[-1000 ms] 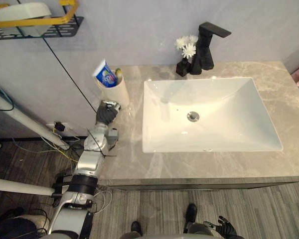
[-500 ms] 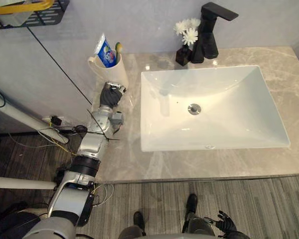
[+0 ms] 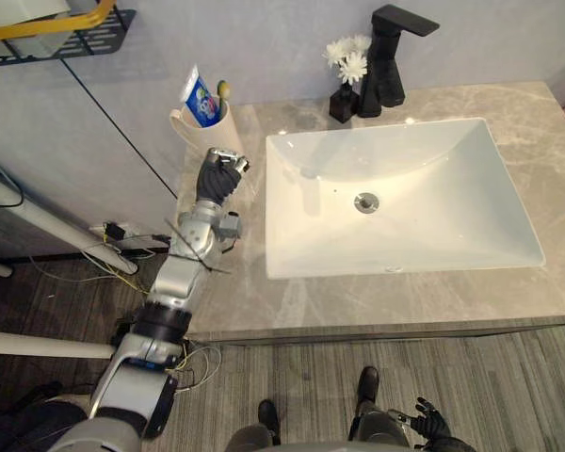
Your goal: Organize washtable
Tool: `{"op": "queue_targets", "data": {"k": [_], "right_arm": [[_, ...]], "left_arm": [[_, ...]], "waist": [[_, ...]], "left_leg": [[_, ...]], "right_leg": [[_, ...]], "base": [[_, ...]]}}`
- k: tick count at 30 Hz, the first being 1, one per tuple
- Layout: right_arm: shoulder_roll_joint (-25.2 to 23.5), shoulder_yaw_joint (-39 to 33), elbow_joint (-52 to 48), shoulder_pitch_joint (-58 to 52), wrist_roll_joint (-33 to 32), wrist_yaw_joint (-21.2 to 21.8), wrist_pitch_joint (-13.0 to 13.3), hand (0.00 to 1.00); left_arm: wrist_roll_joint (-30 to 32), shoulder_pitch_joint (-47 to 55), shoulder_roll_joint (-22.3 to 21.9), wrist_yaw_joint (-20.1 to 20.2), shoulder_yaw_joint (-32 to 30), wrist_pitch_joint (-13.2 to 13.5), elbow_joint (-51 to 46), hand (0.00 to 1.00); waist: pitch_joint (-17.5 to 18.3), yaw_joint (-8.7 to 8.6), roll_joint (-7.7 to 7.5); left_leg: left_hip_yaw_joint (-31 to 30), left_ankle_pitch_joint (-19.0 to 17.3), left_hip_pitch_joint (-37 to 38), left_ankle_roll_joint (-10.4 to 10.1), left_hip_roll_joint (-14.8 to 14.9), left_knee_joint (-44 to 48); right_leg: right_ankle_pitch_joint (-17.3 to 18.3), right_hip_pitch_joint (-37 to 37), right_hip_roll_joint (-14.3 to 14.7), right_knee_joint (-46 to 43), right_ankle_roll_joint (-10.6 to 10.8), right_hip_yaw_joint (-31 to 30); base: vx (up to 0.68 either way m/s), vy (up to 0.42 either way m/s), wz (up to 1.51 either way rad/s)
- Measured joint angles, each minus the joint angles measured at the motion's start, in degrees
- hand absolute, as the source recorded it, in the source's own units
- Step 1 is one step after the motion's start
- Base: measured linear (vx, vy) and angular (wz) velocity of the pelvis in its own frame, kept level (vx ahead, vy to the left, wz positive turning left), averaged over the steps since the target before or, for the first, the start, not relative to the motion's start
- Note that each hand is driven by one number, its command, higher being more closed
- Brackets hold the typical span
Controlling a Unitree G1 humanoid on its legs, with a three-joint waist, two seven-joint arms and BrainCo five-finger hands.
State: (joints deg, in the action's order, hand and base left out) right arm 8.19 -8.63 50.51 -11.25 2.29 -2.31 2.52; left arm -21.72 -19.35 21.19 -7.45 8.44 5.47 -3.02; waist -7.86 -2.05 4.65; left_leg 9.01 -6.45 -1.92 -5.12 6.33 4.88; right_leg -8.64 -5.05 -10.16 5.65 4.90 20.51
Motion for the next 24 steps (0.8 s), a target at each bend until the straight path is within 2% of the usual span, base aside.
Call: {"op": "queue_targets", "data": {"k": [5, 6, 8, 11, 13, 17, 19, 20, 23, 24], "right_arm": [[0.0, -1.1, 2.3, -0.6, 0.0, 0.3, 0.7, 0.00], [0.0, -1.9, 2.7, -1.0, 0.0, 0.5, 0.7, 0.00], [-0.1, -2.3, 3.8, -1.6, 0.0, 0.5, 1.0, 0.00], [-0.2, -2.6, 6.1, -2.4, 0.0, 1.1, 1.0, 0.00], [-0.3, -2.8, 7.2, -3.1, 0.0, 1.3, 0.9, 0.00], [-1.0, -3.0, 7.2, -4.0, 0.0, 1.4, 0.8, 0.00], [-1.4, -2.8, 7.0, -4.2, 0.0, 1.5, 0.7, 0.00], [-1.5, -2.7, 6.8, -4.4, 0.0, 1.5, 0.4, 0.00], [-1.6, -2.4, 6.3, -4.9, 0.1, 1.5, -0.6, 0.00], [-1.6, -2.3, 5.9, -4.9, 0.1, 1.5, -0.7, 0.00]], "left_arm": [[0.4, 13.5, -0.6, 1.5, -8.9, 1.4, -13.0, 1.00], [1.1, 16.8, -1.4, 1.5, -11.9, 1.9, -15.3, 1.00], [2.4, 21.4, -3.7, 1.4, -16.1, 2.4, -17.8, 1.00], [6.4, 28.7, -9.1, 0.8, -22.6, 2.7, -20.7, 1.00], [10.2, 33.9, -13.5, -0.6, -28.5, 2.6, -21.3, 1.00], [14.6, 38.9, -18.8, -3.1, -37.9, 2.0, -21.2, 1.00], [15.9, 41.9, -21.0, -4.2, -43.5, 1.2, -19.9, 1.00], [15.9, 43.0, -21.7, -4.4, -45.6, 0.6, -17.3, 0.00], [15.8, 43.6, -23.6, -4.4, -47.6, -0.9, -8.2, 0.00], [15.7, 43.4, -24.6, -4.3, -48.4, -2.0, -1.5, 0.00]], "waist": [[0.7, 1.84, 0.53], [1.2, 2.78, 0.85], [2.1, 3.35, 1.14], [5.2, 4.78, 0.90], [6.7, 6.52, 0.47], [7.2, 7.83, -0.54], [7.8, 7.75, -1.17], [8.3, 7.75, -1.38], [9.1, 7.75, -2.02], [9.8, 7.75, -1.55]], "left_leg": [[-1.4, -0.2, 0.8, 0.2, 0.1, -0.2], [-1.9, -0.2, 1.0, 0.2, 0.1, -0.2], [-2.8, -0.2, 1.9, 0.2, 0.1, -0.2], [-4.5, -0.2, 2.1, 0.2, 0.1, -0.2], [-4.9, -0.2, 2.7, 0.2, 0.1, -0.2], [-6.0, -0.2, 3.5, 0.2, 0.2, -0.6], [-6.0, -0.2, 4.3, 0.3, 0.4, -0.9], [-6.0, -0.3, 4.5, 0.4, 0.4, -0.9], [-6.0, -0.6, 4.6, 0.9, 0.4, -0.7], [-6.0, -0.7, 4.6, 1.0, 0.4, -0.6]], "right_leg": [[1.1, 2.0, 0.1, 0.0, 0.8, 0.5], [1.1, 2.4, 0.1, 0.0, 0.8, 0.8], [1.5, 4.0, 0.1, 0.0, 1.0, 1.8], [2.4, 5.5, 0.2, 0.0, 1.4, 3.0], [2.6, 6.4, 0.2, 0.0, 1.5, 3.3], [2.8, 8.1, 0.2, 0.0, 1.6, 4.7], [3.0, 9.1, 0.2, 0.0, 1.7, 5.1], [3.0, 9.4, 0.2, 0.0, 1.7, 5.3], [3.0, 9.9, 0.1, 0.0, 1.7, 5.8], [3.0, 10.0, 0.1, 0.0, 1.7, 5.9]], "base": [[-0.06, -0.015, 0.15], [-0.01, -0.007, 0.18], [0.00, -0.006, 0.27], [0.01, -0.006, 0.32], [0.00, -0.007, 0.16], [-0.03, -0.008, 0.18], [-0.03, -0.006, 0.11], [-0.02, -0.001, 0.10], [-0.02, 0.001, 0.07], [-0.02, 0.004, 0.04]]}}
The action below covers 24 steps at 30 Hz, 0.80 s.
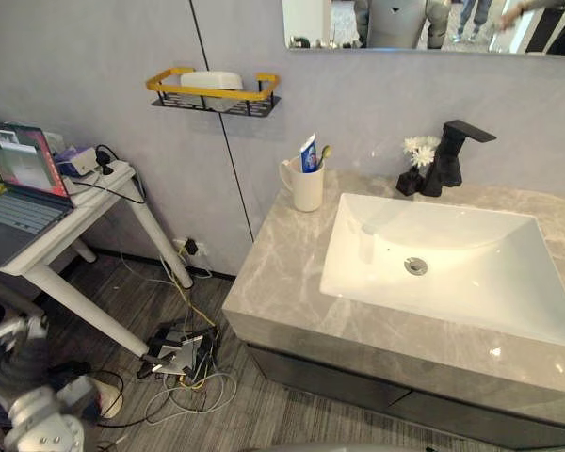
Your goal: Organize washtable
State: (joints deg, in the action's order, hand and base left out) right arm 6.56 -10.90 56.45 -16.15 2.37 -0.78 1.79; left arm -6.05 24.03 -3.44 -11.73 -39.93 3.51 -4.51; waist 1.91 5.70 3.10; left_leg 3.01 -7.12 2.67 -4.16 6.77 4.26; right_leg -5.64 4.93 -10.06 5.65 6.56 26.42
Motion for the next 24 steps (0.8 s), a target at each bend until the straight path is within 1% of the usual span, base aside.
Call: {"op": "queue_targets", "data": {"k": [1, 2, 3, 4, 5, 7, 9, 11, 15, 17, 18, 19, 20, 21, 22, 23, 24], "right_arm": [[-0.1, 0.1, -0.7, -0.3, 0.0, 0.1, -0.3, 0.00], [-0.1, 0.1, -1.2, -0.4, 0.0, 0.1, -0.5, 0.00], [-0.3, 0.1, -1.6, -0.5, 0.1, 0.0, -0.5, 0.00], [-0.4, 0.1, -1.6, -0.6, 0.1, 0.0, -0.6, 0.00], [-0.5, 0.1, -1.6, -0.6, 0.1, -0.1, -0.6, 0.00], [-1.0, 0.1, -1.4, -0.3, 0.0, -0.3, -0.6, 0.00], [-1.2, 0.1, -0.4, 0.7, 0.0, -0.4, -0.6, 0.00], [-1.2, 0.1, 1.0, 1.3, 0.0, -0.5, -0.4, 0.00], [-0.4, 0.7, 2.6, 2.5, 0.0, -0.6, -0.3, 0.00], [0.1, 1.9, 2.8, 2.9, 0.0, -0.7, -0.1, 0.00], [0.4, 2.7, 2.9, 3.4, 0.0, -1.0, -0.1, 0.00], [0.5, 3.0, 2.9, 3.7, 0.0, -1.3, -0.1, 0.00], [0.6, 3.0, 3.0, 4.6, 0.0, -1.7, -0.1, 0.00], [0.7, 3.0, 3.0, 5.2, 0.0, -1.8, -0.1, 0.00], [0.8, 2.9, 2.8, 5.6, 0.0, -2.0, 0.0, 0.00], [1.1, 2.9, 2.9, 5.6, 0.0, -2.1, 0.1, 0.00], [1.1, 2.9, 2.9, 5.6, 0.0, -2.2, 0.1, 0.00]], "left_arm": [[0.0, -0.5, -0.7, 0.1, 0.1, -1.0, 7.6, 0.00], [0.0, -0.8, -0.8, 0.1, 0.5, -1.3, 12.1, 0.00], [0.0, -1.8, -0.9, 0.4, 1.5, -2.2, 20.5, 0.00], [0.0, -2.9, -1.0, 0.7, 2.2, -2.6, 28.8, 0.00], [-0.1, -3.6, -1.1, 1.1, 2.6, -2.6, 32.8, 0.00], [-0.1, -6.1, -1.1, 2.0, 5.7, -3.1, 47.7, 0.00], [0.5, -7.2, -0.9, 4.2, 8.0, -3.4, 55.9, 0.00], [1.0, -8.0, -0.3, 4.6, 9.0, -3.7, 58.5, 0.00], [0.9, -9.0, 0.9, 4.9, 13.7, -3.0, 60.6, 0.00], [1.2, -10.3, 1.5, 5.2, 16.1, -2.8, 60.6, 0.00], [1.7, -11.8, 1.9, 5.0, 17.7, -2.4, 60.6, 0.00], [1.8, -12.6, 2.0, 5.1, 18.3, -2.3, 60.6, 0.00], [2.3, -13.9, 2.6, 4.8, 19.7, -2.0, 60.6, 0.00], [2.4, -14.3, 2.6, 4.5, 19.8, -2.0, 60.6, 0.00], [2.5, -14.7, 2.6, 3.9, 19.8, -2.0, 60.7, 0.00], [2.8, -15.1, 2.5, 3.8, 19.8, -2.0, 60.7, 0.00], [2.8, -15.1, 2.5, 3.9, 19.8, -2.0, 60.7, 0.00]], "waist": [[0.3, -0.15, -0.66], [0.4, -0.22, -0.57], [0.5, -0.29, -0.38], [0.5, -0.43, -0.73], [0.4, -0.50, -0.48], [0.5, -1.02, -1.11], [0.6, -1.74, -1.29], [0.4, -1.76, -1.79], [-0.3, -1.67, -1.29], [-1.1, -1.74, -1.08], [-2.0, -1.71, -1.18], [-2.3, -1.72, -1.72], [-3.2, -1.63, -1.53], [-3.7, -1.74, -1.53], [-4.3, -1.94, -1.35], [-5.0, -1.83, -1.09], [-5.0, -1.86, -1.08]], "left_leg": [[0.0, 0.2, 0.2, -0.3, 0.0, 0.1], [0.0, 0.2, 0.3, -0.3, 0.1, 0.2], [0.0, 0.2, 0.8, -0.3, 0.1, 0.2], [0.1, 0.2, 1.1, -0.3, 0.1, 0.1], [0.0, 0.2, 1.1, -0.3, 0.2, 0.1], [-0.1, 0.2, 1.1, -0.3, 0.2, -0.1], [-0.1, 0.4, 1.1, -0.6, 0.3, -0.4], [0.0, 0.7, 1.1, -1.1, 0.6, -0.9], [-0.1, 1.4, 1.0, -2.0, 1.1, -1.4], [-1.1, 1.5, 0.3, -2.1, 1.3, -1.1], [-1.6, 1.7, -0.7, -2.0, 1.3, -0.7], [-1.5, 1.8, -1.2, -2.0, 1.3, -0.3], [-0.1, 1.1, -2.3, -0.6, 1.5, 0.4], [3.6, 0.3, -3.2, 1.0, 2.4, 1.7], [7.9, -0.1, -4.1, 1.4, 4.0, 3.8], [8.1, -0.3, -4.0, 0.1, 4.3, 5.3], [7.8, -0.6, -4.0, -0.7, 4.4, 5.9]], "right_leg": [[0.0, 0.1, 0.0, 0.0, 0.0, 0.0], [0.0, 0.3, 0.0, 0.0, 0.0, 0.1], [0.0, 0.9, 0.0, 0.0, -0.1, 0.2], [0.1, 1.2, 0.0, 0.0, -0.1, 0.2], [0.1, 1.2, 0.1, 0.0, -0.1, 0.2], [0.1, 1.1, 0.1, 0.0, -0.1, 0.3], [0.1, 0.8, 0.3, 0.0, -0.1, 0.1], [0.3, 0.4, 0.7, 0.0, 0.1, -0.3], [0.5, -0.3, 1.5, 0.0, -0.3, -1.0], [0.7, -0.3, 1.6, 0.0, -0.5, -0.1], [1.0, -0.3, 1.6, 0.0, -0.5, 0.9], [1.1, -0.3, 1.5, 0.0, -0.4, 1.3], [1.1, -0.7, 1.3, 0.0, -0.4, 1.7], [1.1, -1.1, 1.2, 0.0, -0.4, 1.7], [1.2, -1.2, 1.0, -0.3, -0.3, 1.8], [1.8, -1.3, 0.7, -1.9, -0.3, 1.5], [2.2, -1.4, 0.6, -2.7, -0.3, 1.4]], "base": [[0.00, 0.000, 0.00], [-0.01, 0.002, 0.03], [0.00, 0.000, 0.00], [0.00, 0.000, 0.00], [-0.03, 0.001, -0.01], [-0.02, -0.001, 0.00], [-0.03, -0.006, -0.04], [-0.01, -0.015, -0.07], [0.00, -0.012, -0.06], [0.00, -0.022, 0.21], [-0.01, -0.016, 0.37], [-0.04, -0.002, 0.41], [-0.04, 0.011, 0.24], [-0.02, 0.013, 0.22], [0.04, 0.041, 0.07], [0.06, 0.053, 0.04], [0.07, 0.072, -0.03]]}}
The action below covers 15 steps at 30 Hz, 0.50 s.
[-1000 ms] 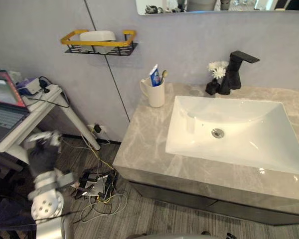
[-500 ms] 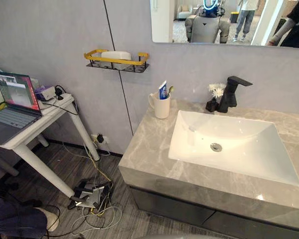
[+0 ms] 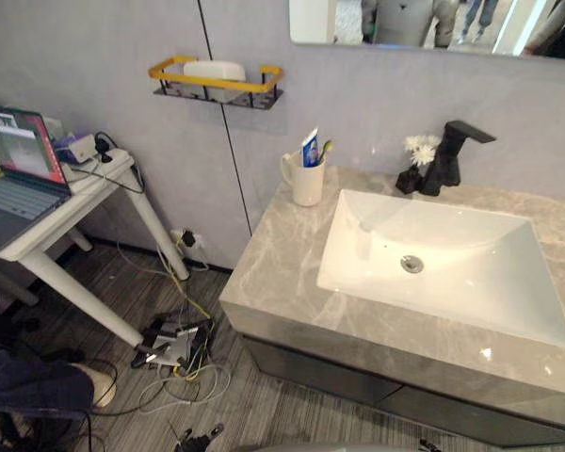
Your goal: Organize washtable
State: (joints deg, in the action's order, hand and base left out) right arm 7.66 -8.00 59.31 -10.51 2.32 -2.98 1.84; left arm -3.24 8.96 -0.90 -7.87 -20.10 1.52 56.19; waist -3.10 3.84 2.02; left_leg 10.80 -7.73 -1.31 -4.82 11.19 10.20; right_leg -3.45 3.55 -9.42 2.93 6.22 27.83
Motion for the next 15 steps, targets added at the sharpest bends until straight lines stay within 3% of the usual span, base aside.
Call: {"op": "queue_targets", "data": {"k": [5, 8, 12, 14, 15], "right_arm": [[-0.6, -0.6, 0.1, 0.7, 0.0, 0.1, 0.1, 0.00], [-0.9, -2.6, -0.1, 1.3, 0.1, 0.5, -0.2, 0.00], [-0.9, -2.8, -2.1, 2.0, 0.0, 0.6, -0.6, 0.00], [-1.1, -2.6, -2.4, 2.9, 0.0, 0.6, -0.5, 0.00], [-1.2, -2.5, -2.4, 4.3, 0.0, 0.6, -0.5, 0.00]], "left_arm": [[-0.1, -0.5, 0.9, 0.3, 0.0, 0.4, 0.7, 0.00], [0.7, -0.7, 2.3, 0.4, 1.7, 0.3, 2.4, 0.00], [4.7, -1.9, 4.0, 1.8, 6.7, 0.3, 3.1, 0.00], [5.8, -2.5, 5.3, 2.6, 7.0, 0.3, 3.6, 0.00], [6.3, -2.4, 5.2, 2.8, 7.2, 0.2, 4.3, 0.00]], "waist": [[-0.1, -0.42, -1.04], [-0.4, -1.83, -1.60], [-0.9, -1.89, -2.15], [-1.2, -1.95, -2.95], [-1.5, -1.65, -1.73]], "left_leg": [[-1.1, -0.7, 1.3, -1.5, -1.0, -0.5], [-0.1, -0.8, 2.8, -1.4, -2.7, -1.5], [4.7, -2.8, 3.8, 0.9, -4.6, 0.0], [7.8, -3.8, 4.0, 2.0, -5.3, 0.5], [11.5, -3.7, 4.0, 3.0, -4.3, -0.1]], "right_leg": [[1.0, -1.6, -1.4, -3.6, 0.4, -1.7], [1.0, -2.0, -3.3, -4.9, 0.4, -3.0], [0.8, -7.0, -6.6, -12.4, 0.0, -6.7], [-1.4, -9.4, -7.2, -13.5, -2.1, -6.9], [-1.1, -10.2, -6.9, -14.6, -2.8, -5.3]], "base": [[0.09, 0.080, -0.05], [0.04, 0.104, -0.17], [-0.08, 0.157, -0.55], [-0.13, 0.135, -0.90], [-0.18, 0.069, -0.94]]}}
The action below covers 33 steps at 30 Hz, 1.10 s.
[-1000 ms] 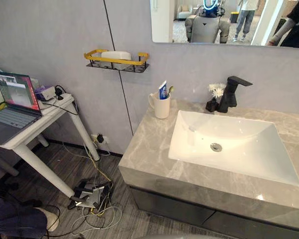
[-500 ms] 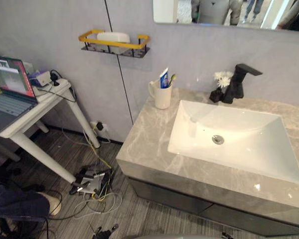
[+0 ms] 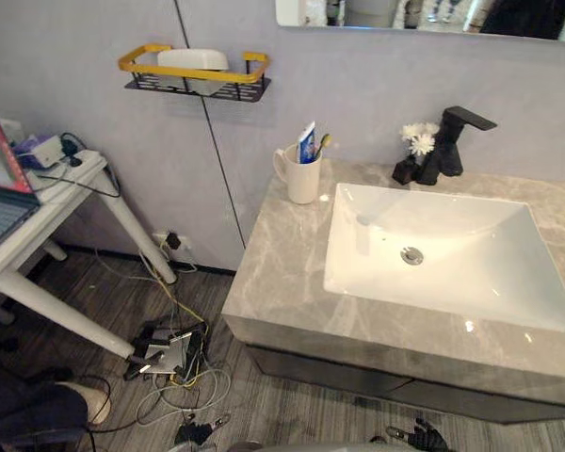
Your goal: Organize washtable
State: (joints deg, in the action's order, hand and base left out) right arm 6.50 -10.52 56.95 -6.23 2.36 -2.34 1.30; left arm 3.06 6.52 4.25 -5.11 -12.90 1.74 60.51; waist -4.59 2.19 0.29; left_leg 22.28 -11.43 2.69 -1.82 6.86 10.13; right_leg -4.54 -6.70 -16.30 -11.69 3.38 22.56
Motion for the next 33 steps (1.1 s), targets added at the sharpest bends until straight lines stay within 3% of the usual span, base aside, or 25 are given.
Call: {"op": "queue_targets", "data": {"k": [1, 3, 5, 6, 7, 8, 9, 10, 11, 12, 13, 15, 16, 17, 19, 21, 23, 24, 25, 26, 27, 28, 30, 31, 33], "right_arm": [[-0.1, 0.2, -0.1, 0.8, 0.0, 0.2, -0.1, 0.00], [-0.2, 0.1, 0.1, 0.1, 0.1, 0.1, 0.0, 0.00], [0.3, 0.5, 0.0, 1.0, 0.9, 0.0, 0.1, 0.00], [0.7, 1.6, -0.5, 2.9, 1.7, 0.0, 0.3, 0.00], [1.0, 2.7, -1.0, 3.7, 2.2, 0.0, 0.3, 0.00], [1.8, 6.0, -4.6, 5.5, 3.2, -0.2, 0.0, 0.00], [2.1, 8.9, -6.8, 6.5, 3.8, -0.3, 0.3, 0.00], [2.1, 11.2, -7.9, 7.2, 4.0, -0.3, 0.6, 0.00], [1.4, 15.4, -11.7, 9.4, 4.0, -0.2, 1.5, 0.00], [0.9, 16.5, -13.6, 10.2, 4.0, -0.1, 2.2, 0.00], [0.8, 16.7, -14.6, 10.4, 4.0, -0.2, 2.5, 0.00], [-0.2, 18.5, -18.8, 7.5, 4.0, -0.1, 2.7, 0.00], [0.1, 18.5, -21.2, 5.5, 4.0, 0.0, 2.8, 0.00], [0.6, 18.6, -24.9, 2.5, 4.1, 0.1, 3.1, 0.00], [0.6, 18.5, -28.4, -1.5, 5.0, 0.4, 3.6, 0.00], [0.6, 18.4, -28.6, -3.7, 5.0, 1.4, 4.0, 0.00], [0.5, 18.5, -28.8, -4.8, 5.0, 1.9, 4.3, 0.00], [0.5, 18.7, -29.5, -4.9, 4.9, 2.5, 5.4, 0.00], [1.9, 18.8, -28.9, -4.0, 4.9, 2.7, 6.6, 0.00], [2.5, 18.9, -28.4, -3.3, 4.9, 2.7, 7.1, 0.00], [3.6, 19.8, -26.2, -2.2, 5.3, 3.0, 7.8, 0.00], [4.1, 19.9, -23.3, -1.4, 6.9, 3.8, 8.5, 0.00], [4.5, 19.8, -19.5, -0.8, 8.4, 4.0, 8.7, 0.00], [4.7, 18.7, -15.2, 0.0, 8.7, 4.0, 8.8, 0.00], [4.0, 15.6, -9.8, 0.7, 8.9, 3.9, 7.9, 0.00]], "left_arm": [[0.0, -0.1, 0.5, 0.0, 0.0, -0.3, -0.2, 0.00], [-0.1, 0.4, 1.3, 0.0, 0.3, -0.6, -0.2, 0.00], [-0.2, 1.2, 1.6, 0.0, -1.2, -0.6, -0.5, 0.00], [-0.2, 1.5, 1.2, 0.0, -2.0, -0.9, -0.2, 0.00], [-0.2, 2.0, 0.6, 0.1, -2.3, -1.0, -0.2, 0.00], [-0.2, 2.1, -0.7, 0.1, -2.4, -0.7, -0.5, 0.00], [-0.2, 2.1, -0.5, 0.0, -2.3, -0.6, -0.8, 0.00], [-0.3, 2.0, -0.3, -0.1, -2.3, -0.7, -0.9, 0.00], [-0.3, 2.2, 0.3, -0.2, -1.4, -0.8, -0.9, 0.00], [-0.2, 1.9, 0.5, -0.1, -0.4, -0.9, -0.9, 0.00], [-0.3, 1.7, 0.1, -0.2, -0.3, -0.9, -0.7, 0.00], [-0.3, 1.5, 0.7, -0.2, 0.0, -0.6, -0.6, 0.00], [-0.3, 1.5, 0.5, -0.4, 0.1, -0.5, -0.6, 0.00], [-0.3, 1.1, 0.2, -0.4, 0.9, -0.2, -0.8, 0.00], [-0.2, 1.0, 1.6, -0.5, 1.4, -0.2, -0.7, 0.00], [-0.2, 0.7, 2.6, -0.5, 1.4, -0.1, -0.7, 0.00], [-0.2, 1.5, 3.0, -0.6, 0.9, 0.1, -0.5, 0.00], [-0.4, 2.5, 2.6, -0.7, 0.9, 0.3, 0.1, 0.00], [-0.5, 3.0, 1.4, -0.8, 1.2, 0.9, 0.2, 0.00], [-0.8, 3.0, 1.1, -0.9, 1.2, 1.1, 0.2, 0.00], [-0.9, 3.2, 0.4, -0.9, 1.3, 1.0, 1.0, 0.00], [-1.0, 3.7, -0.1, -1.1, 1.3, 1.1, 1.4, 0.00], [-1.2, 3.6, -0.1, -1.1, 1.5, 1.3, 2.5, 0.00], [-1.2, 3.2, 0.4, -1.0, 1.5, 1.4, 2.6, 0.00], [-1.3, 3.1, 1.3, -1.0, 1.4, 1.4, 2.7, 0.00]], "waist": [[-0.8, -0.92, -0.73], [-0.7, -1.57, -1.53], [-0.1, -0.98, -3.00], [-0.2, -1.01, -2.56], [0.3, -0.62, 0.15], [1.0, -0.07, -0.56], [1.2, 0.35, -1.19], [1.3, 0.83, -1.52], [1.4, 1.84, -2.47], [1.0, 1.90, -2.30], [0.7, 1.79, -1.28], [0.3, 1.84, -2.37], [0.6, 1.54, -2.11], [0.5, 0.88, -1.46], [0.6, -1.20, -2.24], [-0.1, -1.50, -3.56], [-1.0, -1.23, -4.12], [-1.5, -1.17, -4.38], [-1.6, -0.57, -2.38], [-1.8, -0.12, -1.50], [-2.2, 0.35, 0.23], [-2.2, 0.26, 1.04], [-1.7, -0.23, 1.83], [-1.9, -1.51, 0.45], [-1.7, -1.32, -0.73]], "left_leg": [[1.5, 0.0, 0.1, 0.5, 0.1, 0.5], [2.8, 0.2, 0.6, 0.9, 0.0, 0.5], [6.7, 0.1, 1.2, 1.0, -1.3, 1.3], [7.7, 0.5, 0.5, 1.7, -0.9, 0.7], [8.3, 1.0, -0.6, 2.6, 0.3, -0.7], [13.5, 1.5, -1.6, 2.2, 0.0, -1.8], [16.8, 1.6, -2.0, 2.2, -0.7, -1.3], [19.1, 1.5, -2.5, 2.3, -0.8, -0.7], [23.7, 1.4, -4.1, 2.4, -0.4, 1.8], [25.2, 1.4, -4.5, 2.3, 0.6, 3.3], [25.8, 1.4, -4.4, 2.3, 2.2, 4.6], [26.2, 0.8, -4.6, 1.7, 5.3, 11.7], [24.7, 1.3, -4.6, 1.7, 4.9, 8.6], [24.2, 4.1, -4.9, 0.9, 5.1, 5.5], [25.5, 4.4, -3.7, -0.2, 6.1, 4.2], [25.9, 4.3, -3.0, -0.2, 7.5, 6.9], [17.3, 4.1, -3.7, 0.1, 10.4, 16.4], [5.0, 0.9, -7.1, 1.3, 8.8, 21.5], [-9.9, -3.3, -8.5, -0.1, 3.1, 20.5], [-16.8, -4.4, -9.0, -0.2, 0.3, 20.0], [-28.1, -5.7, -8.8, -1.0, -3.6, 19.0], [-33.8, -6.8, -8.0, -0.5, -4.8, 17.8], [-33.1, -9.3, -5.3, 0.6, -4.6, 14.9], [-27.8, -9.9, -4.2, 1.9, -3.9, 12.5], [-18.9, -9.5, -3.7, 2.8, -3.8, 10.7]], "right_leg": [[7.7, -2.8, -1.1, -14.8, -2.2, 2.8], [13.1, -1.7, -1.0, -26.6, -4.1, 6.5], [14.2, -0.7, -0.5, -23.6, -4.8, 13.1], [13.4, -0.2, 2.2, -17.5, -5.7, 13.8], [13.4, 1.3, 4.8, -12.0, -5.4, 13.3], [18.3, 0.7, 2.5, -17.4, -6.8, 17.3], [20.2, 1.4, 0.5, -19.0, -4.9, 19.1], [20.5, 2.2, -0.5, -18.3, -4.0, 19.7], [19.0, 3.4, -0.1, -10.8, 0.6, 17.6], [18.1, 4.0, 2.4, -5.6, 1.7, 15.6], [16.3, 4.9, 4.2, -3.0, 0.9, 14.4], [13.2, 9.1, 7.3, 4.4, -0.7, 10.6], [12.3, 9.8, 8.0, 5.7, -0.9, 9.3], [11.9, 9.8, 9.6, 6.8, -1.1, 7.7], [11.2, 9.8, 11.0, 8.1, -1.5, 5.3], [10.0, 9.4, 12.0, 9.1, -2.1, 1.9], [9.2, 9.6, 13.4, 8.6, -2.4, -5.0], [9.0, 9.9, 13.5, 8.6, -2.7, -10.6], [8.5, 7.8, 14.1, 7.4, -3.0, -17.4], [8.0, 6.9, 14.9, 7.0, -2.9, -20.7], [6.8, 5.4, 17.4, 6.6, -2.6, -27.8], [6.2, 4.0, 19.6, 5.8, -2.0, -33.6], [6.0, 2.1, 21.3, 5.7, -1.7, -39.7], [5.5, 0.2, 21.3, 6.1, -1.6, -43.3], [2.3, -1.7, 20.4, 8.2, -3.1, -46.0]], "base": [[-0.17, 0.049, -0.77], [-0.06, 0.042, -0.42], [0.01, 0.080, -1.19], [-0.03, 0.061, -1.51], [-0.14, -0.051, -1.55], [-0.12, -0.066, -1.61], [-0.11, -0.076, -1.68], [-0.08, -0.100, -1.93], [-0.11, -0.210, -1.84], [-0.11, -0.247, -1.73], [-0.04, -0.221, -1.03], [-0.03, -0.207, -0.95], [-0.09, -0.191, -1.01], [-0.11, -0.107, -0.84], [-0.05, -0.054, -0.63], [-0.09, -0.039, -0.97], [-0.11, -0.040, -1.80], [-0.06, 0.118, -2.56], [-0.06, 0.183, -2.76], [-0.10, 0.252, -3.15], [-0.13, 0.240, -3.13], [-0.16, 0.274, -3.24], [-0.11, 0.229, -2.28], [-0.10, 0.222, -2.37], [-0.11, 0.193, -2.51]]}}
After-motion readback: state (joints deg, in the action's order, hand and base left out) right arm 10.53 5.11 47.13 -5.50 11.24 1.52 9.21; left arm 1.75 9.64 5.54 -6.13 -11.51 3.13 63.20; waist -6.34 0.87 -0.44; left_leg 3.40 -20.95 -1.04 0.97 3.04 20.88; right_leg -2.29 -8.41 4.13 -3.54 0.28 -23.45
